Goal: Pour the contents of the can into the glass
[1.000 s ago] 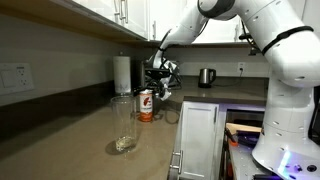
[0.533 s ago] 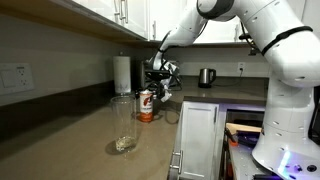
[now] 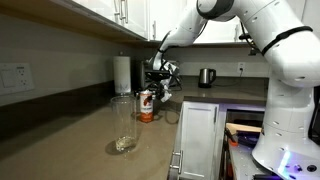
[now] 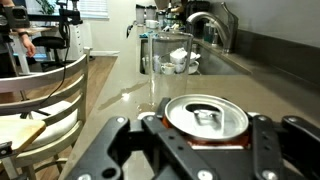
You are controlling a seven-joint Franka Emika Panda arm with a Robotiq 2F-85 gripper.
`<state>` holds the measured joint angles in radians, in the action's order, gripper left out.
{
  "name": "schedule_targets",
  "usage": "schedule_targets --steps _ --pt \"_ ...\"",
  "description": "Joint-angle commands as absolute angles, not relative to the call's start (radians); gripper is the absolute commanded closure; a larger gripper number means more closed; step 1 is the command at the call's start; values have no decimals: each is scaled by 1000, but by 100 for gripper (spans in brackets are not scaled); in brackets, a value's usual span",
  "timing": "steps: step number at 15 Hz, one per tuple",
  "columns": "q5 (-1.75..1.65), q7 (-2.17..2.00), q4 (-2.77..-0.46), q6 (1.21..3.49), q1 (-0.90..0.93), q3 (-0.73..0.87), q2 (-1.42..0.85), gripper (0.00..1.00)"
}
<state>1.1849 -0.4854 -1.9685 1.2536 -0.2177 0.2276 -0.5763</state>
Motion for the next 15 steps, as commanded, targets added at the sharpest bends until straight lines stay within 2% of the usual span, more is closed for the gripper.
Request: schedule_targets --steps 1,7,15 --pt "1198 -522 -1991 1266 -204 238 -551 74" --pt "1197 -550 -2053 1334 -177 254 -484 74" --pt "1188 -619 -2199 1531 -110 238 -312 74"
